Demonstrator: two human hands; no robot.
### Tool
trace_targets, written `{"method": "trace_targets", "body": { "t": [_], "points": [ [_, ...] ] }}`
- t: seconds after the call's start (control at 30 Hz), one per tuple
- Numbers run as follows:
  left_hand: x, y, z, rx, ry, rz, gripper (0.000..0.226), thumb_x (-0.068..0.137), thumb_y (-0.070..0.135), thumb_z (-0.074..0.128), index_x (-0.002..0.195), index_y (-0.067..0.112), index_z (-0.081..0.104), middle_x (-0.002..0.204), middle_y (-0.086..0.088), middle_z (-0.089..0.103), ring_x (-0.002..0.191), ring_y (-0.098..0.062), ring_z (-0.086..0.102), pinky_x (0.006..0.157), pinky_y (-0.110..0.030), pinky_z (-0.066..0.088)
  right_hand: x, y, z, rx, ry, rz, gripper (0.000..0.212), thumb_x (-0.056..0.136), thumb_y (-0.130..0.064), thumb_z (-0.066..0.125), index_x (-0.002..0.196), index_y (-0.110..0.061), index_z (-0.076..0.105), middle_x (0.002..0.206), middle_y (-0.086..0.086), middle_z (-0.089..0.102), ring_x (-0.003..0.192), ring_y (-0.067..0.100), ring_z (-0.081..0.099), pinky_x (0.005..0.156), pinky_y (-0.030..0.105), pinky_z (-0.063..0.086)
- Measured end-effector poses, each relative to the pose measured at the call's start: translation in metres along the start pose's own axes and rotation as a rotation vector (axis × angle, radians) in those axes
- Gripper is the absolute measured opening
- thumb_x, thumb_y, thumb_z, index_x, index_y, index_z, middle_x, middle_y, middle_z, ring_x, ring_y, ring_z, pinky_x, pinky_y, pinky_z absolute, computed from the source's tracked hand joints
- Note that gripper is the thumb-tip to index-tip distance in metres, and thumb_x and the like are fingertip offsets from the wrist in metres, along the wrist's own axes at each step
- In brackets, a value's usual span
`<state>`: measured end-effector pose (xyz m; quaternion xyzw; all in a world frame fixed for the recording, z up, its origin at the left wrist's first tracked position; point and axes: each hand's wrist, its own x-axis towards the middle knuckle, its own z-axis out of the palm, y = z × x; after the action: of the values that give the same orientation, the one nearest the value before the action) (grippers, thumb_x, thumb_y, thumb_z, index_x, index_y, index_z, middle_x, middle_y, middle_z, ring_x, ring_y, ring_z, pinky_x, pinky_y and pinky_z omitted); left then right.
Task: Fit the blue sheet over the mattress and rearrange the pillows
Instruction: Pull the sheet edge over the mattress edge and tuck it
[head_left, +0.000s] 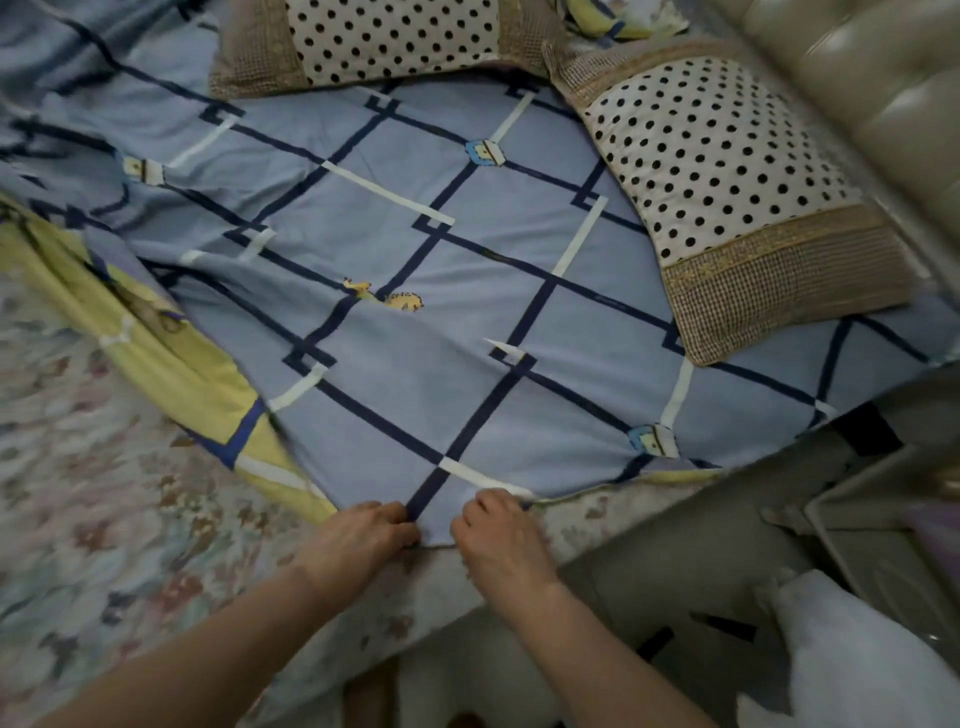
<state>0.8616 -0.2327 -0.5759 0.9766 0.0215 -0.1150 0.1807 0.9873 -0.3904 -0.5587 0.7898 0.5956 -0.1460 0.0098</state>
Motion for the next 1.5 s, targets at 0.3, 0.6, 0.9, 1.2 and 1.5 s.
{"method": "trace_targets", "body": {
  "t": [0.3,0.6,0.9,1.2,1.5],
  "points": [
    [-0.052,0.079,0.066,0.035,-0.089,-0.139,0.048,0.033,0.019,0.092,0.075,0.032,0.074,0.064,0.006,0.06,0.048,-0.014,0.059,0.039,-0.019,0.046,-0.065,-0.031,0.039,0.001,0.003,0.11,0.024,0.038,-0.01,0.079,0.055,-0.014,0.063,0.054,0.005,0.056,0.057,0.026,0.056,0.062,0.033,0.052],
    [-0.079,0.066,0.052,0.123,0.083,-0.033,0.049,0.057,0.029,0.082,0.105,0.022,0.07,0.096,0.001,0.065,0.084,-0.019,0.06,0.068,-0.028,0.054,-0.073,-0.05,0.055,0.035,-0.044,0.163,0.054,0.019,0.001,0.081,0.07,-0.011,0.067,0.074,0.013,0.064,0.08,0.037,0.063,0.065,0.045,0.055],
    [-0.145,-0.071,-0.034,0.218,0.223,-0.192,0.049,0.063,0.003,0.078,0.11,0.014,0.068,0.106,-0.011,0.062,0.096,-0.029,0.057,0.069,-0.034,0.053,0.017,-0.144,-0.003,0.304,0.25,0.137,0.063,0.046,0.008,0.079,0.105,-0.009,0.064,0.094,0.009,0.065,0.079,0.03,0.062,0.057,0.037,0.054],
    [-0.116,-0.21,-0.071,0.274,0.154,-0.14,0.049,0.064,-0.004,0.079,0.111,0.006,0.067,0.114,-0.02,0.062,0.103,-0.038,0.06,0.075,-0.042,0.054,0.131,-0.22,0.004,0.309,0.228,0.451,0.033,0.073,0.004,0.066,0.101,-0.013,0.065,0.087,0.008,0.065,0.076,0.031,0.061,0.055,0.037,0.046],
    [-0.071,-0.258,-0.06,0.278,-0.005,-0.192,0.033,0.094,0.019,0.045,0.126,0.021,0.049,0.127,-0.007,0.052,0.118,-0.028,0.047,0.1,-0.036,0.033,0.186,-0.25,0.023,0.456,0.119,0.737,0.032,0.102,-0.024,0.025,0.129,-0.015,0.039,0.116,0.012,0.061,0.102,0.033,0.056,0.075,0.04,0.041]
  ]
}}
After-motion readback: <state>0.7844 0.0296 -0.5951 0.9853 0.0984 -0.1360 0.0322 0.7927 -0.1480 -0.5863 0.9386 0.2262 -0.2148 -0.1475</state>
